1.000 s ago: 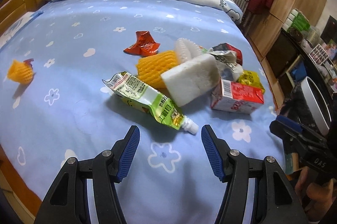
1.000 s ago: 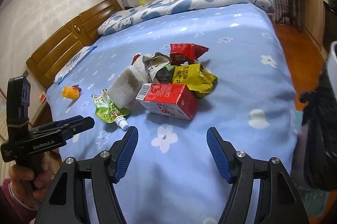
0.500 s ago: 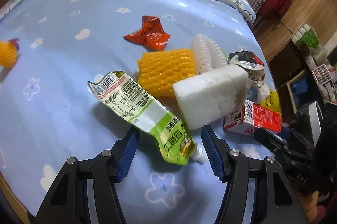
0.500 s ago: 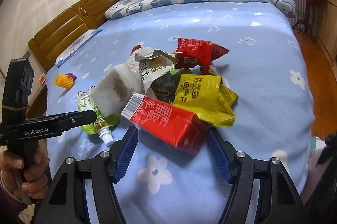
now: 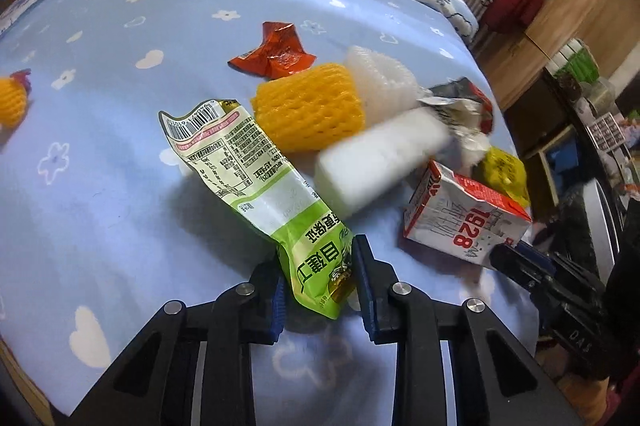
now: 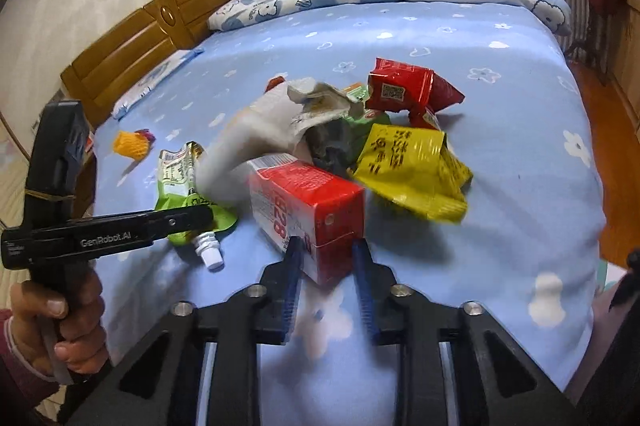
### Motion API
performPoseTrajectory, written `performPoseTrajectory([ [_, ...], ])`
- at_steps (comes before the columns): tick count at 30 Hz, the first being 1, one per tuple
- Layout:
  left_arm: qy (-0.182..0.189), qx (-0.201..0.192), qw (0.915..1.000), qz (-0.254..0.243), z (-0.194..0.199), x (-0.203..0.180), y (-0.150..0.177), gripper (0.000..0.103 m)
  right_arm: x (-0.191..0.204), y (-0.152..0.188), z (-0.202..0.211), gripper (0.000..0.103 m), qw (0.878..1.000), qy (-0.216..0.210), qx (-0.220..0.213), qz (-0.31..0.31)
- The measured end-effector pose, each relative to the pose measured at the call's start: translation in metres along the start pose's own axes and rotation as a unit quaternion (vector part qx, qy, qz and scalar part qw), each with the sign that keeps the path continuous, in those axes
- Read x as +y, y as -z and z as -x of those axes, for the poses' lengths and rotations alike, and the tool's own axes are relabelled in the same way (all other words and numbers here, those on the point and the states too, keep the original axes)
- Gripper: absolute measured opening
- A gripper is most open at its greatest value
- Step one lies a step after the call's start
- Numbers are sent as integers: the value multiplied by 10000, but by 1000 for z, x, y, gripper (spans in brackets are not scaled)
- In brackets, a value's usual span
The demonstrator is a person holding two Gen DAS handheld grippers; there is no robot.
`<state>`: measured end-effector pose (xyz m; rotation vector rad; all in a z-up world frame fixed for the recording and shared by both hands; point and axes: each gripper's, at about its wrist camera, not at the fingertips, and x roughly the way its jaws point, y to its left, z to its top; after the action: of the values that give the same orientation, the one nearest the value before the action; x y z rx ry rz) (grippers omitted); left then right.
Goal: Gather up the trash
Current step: 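Grasp the green squeeze pouch with the left tool while the right tool grasps the red carton, then carry the green pouch and red carton in both tools over the bin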
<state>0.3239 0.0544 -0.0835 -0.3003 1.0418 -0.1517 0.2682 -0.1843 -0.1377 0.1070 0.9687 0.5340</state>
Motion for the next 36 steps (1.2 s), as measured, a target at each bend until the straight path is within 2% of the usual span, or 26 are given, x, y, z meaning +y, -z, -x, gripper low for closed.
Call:
performPoseTrajectory([
  [2, 18, -16, 9999, -128, 7, -2, 5, 24, 2, 5, 8, 25, 10000, -3, -4, 5],
  [6, 107, 28, 9991, -407, 19, -5, 22, 24, 10, 15, 16, 28, 9999, -62, 64, 129],
  [7, 139, 49, 9989, -442, 22, -4, 26, 24, 10, 16, 16, 33, 9999, -33, 49, 146],
  [8, 156, 73, 9987, -482, 23, -4, 29, 24, 10, 16, 15, 49, 9998, -48, 68, 154],
  [9, 162, 84, 9984, -526, 25, -4, 32, 24, 10, 16, 13, 57, 9998, -73, 83, 149],
  [10, 172, 93, 9981, -592, 26, -3, 33, 24, 10, 14, 10, 71, 9999, -63, 69, 124],
  [11, 179, 105, 9978, -627, 27, -3, 34, 24, 10, 12, 8, 74, 9999, -38, 31, 114],
  [16, 256, 118, 9972, -689, 33, -2, 34, 24, 17, 1, -12, 72, 9993, -158, 214, 259],
  [19, 293, 99, 9970, -711, 34, -4, 34, 23, 24, 1, -15, 41, 9987, -173, 320, 346],
  [22, 361, 71, 9960, -817, 37, -10, 37, 23, 29, 8, -2, 33, 9993, -186, 189, 276],
  [30, 667, 41, 9892, -1307, 46, -50, 47, 23, 17, 35, 67, 31, 9989, 190, -366, -222],
  [36, 928, 103, 9804, -1736, 48, -87, 53, 23, -5, 52, 114, 31, 9945, 556, -613, -643],
])
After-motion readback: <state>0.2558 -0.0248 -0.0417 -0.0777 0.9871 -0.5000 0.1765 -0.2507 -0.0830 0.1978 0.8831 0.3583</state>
